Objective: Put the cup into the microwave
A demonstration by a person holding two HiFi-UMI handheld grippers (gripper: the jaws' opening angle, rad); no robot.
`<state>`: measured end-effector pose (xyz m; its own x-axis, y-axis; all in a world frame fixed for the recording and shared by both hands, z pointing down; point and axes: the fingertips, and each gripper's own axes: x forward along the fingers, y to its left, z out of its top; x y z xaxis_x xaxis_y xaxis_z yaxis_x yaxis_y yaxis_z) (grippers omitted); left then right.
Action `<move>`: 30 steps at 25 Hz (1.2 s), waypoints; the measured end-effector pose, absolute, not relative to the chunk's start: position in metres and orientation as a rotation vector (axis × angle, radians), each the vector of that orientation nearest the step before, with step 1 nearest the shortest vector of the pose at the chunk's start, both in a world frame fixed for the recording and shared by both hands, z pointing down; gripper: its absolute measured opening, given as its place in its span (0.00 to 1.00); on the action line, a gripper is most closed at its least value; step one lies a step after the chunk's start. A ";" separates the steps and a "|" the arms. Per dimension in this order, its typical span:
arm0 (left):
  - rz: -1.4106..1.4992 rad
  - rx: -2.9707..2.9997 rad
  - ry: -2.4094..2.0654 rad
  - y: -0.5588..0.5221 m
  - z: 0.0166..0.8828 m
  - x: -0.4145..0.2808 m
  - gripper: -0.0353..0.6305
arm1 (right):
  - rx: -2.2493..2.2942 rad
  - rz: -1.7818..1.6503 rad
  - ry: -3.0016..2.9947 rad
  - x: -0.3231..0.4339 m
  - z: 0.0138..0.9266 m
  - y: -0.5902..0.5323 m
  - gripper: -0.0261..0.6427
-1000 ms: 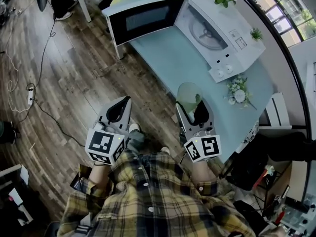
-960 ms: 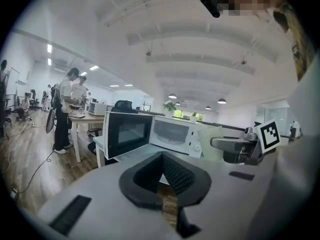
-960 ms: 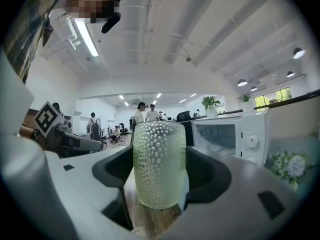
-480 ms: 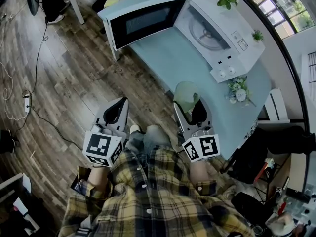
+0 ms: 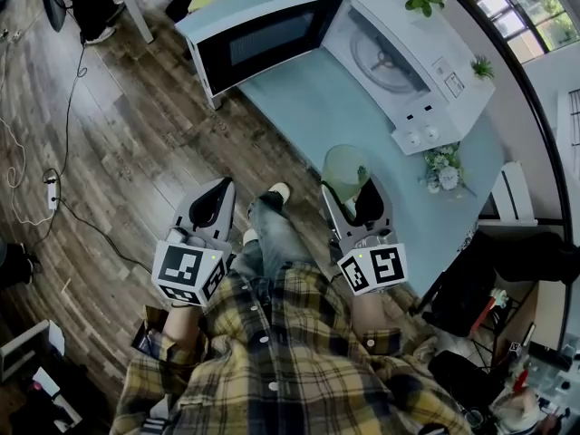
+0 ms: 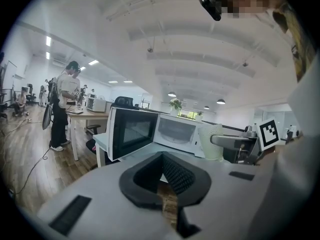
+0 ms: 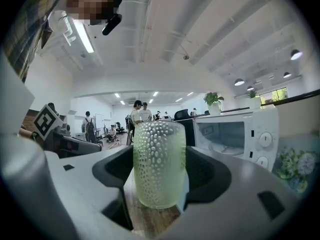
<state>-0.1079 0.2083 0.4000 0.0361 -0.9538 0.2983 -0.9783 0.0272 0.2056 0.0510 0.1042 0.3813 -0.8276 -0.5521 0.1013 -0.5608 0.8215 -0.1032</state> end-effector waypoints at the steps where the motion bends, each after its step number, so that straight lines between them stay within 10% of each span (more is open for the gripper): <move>1: 0.096 1.966 -1.958 0.204 0.401 -0.110 0.04 | 0.897 0.200 -2.933 0.048 0.382 0.099 0.53; 30: 0.138 2.170 -1.774 -0.029 0.379 -0.151 0.04 | 1.108 0.289 -2.871 0.003 0.378 -0.100 0.53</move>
<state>-0.1513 -0.0292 0.3792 0.2181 -0.9343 0.2820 -0.9667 -0.1673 0.1935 0.0032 -0.0995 0.3778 -0.7421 -0.6605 0.1139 -0.6700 0.7259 -0.1555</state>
